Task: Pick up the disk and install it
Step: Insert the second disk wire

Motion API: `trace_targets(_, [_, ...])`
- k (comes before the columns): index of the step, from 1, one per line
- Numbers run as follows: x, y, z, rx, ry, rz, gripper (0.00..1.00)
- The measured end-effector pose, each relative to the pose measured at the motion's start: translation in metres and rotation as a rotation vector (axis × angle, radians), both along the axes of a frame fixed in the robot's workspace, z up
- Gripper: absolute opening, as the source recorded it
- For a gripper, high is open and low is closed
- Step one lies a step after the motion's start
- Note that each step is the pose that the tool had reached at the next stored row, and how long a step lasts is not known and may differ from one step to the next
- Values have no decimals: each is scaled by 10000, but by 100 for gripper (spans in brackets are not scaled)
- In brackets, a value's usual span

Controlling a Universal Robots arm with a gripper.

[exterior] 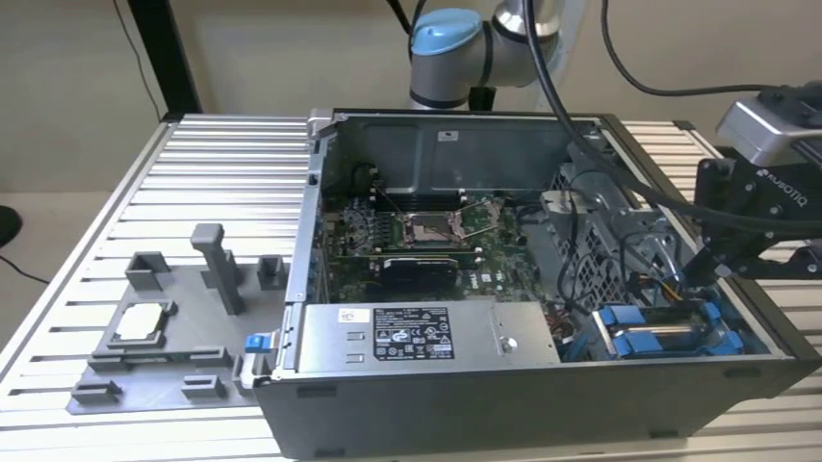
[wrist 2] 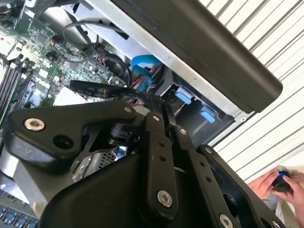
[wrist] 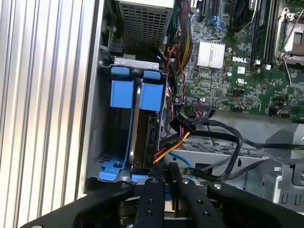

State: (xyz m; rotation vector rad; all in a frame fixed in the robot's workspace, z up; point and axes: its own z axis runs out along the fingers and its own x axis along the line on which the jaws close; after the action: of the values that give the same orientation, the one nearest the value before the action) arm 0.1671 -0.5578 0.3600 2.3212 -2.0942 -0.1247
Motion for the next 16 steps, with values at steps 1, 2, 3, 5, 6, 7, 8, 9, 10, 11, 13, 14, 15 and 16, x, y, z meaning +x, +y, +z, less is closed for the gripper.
trace_targets(1, [-38,0,3,-1,0,-1,0])
trace_targets(2, [-82,0,4,-2,-2,-1,0])
trace_targets(3, [-126,0,4,-2,-6,0,0])
trace_targets(5, [-207,0,4,-2,-40,-1,0])
trace_targets(6, [-240,0,4,-2,-69,-1,0])
trace_targets(7, [-274,0,4,-2,-113,-1,0])
trace_targets(8, [-307,0,4,-1,-165,-1,0])
trace_targets(9, [-342,0,4,-2,-224,-2,0])
trace_targets(10, [-371,0,4,-2,-280,-2,0])
trace_targets(11, [-403,0,4,-1,-368,-1,0])
trace_targets(13, [-451,0,4,-1,-572,-1,0])
trace_targets(14, [-468,0,4,2,-715,-2,0])
trace_targets(15, [-482,0,4,12,-873,-2,0])
trace_targets(16, [-495,0,4,28,-1036,-2,0])
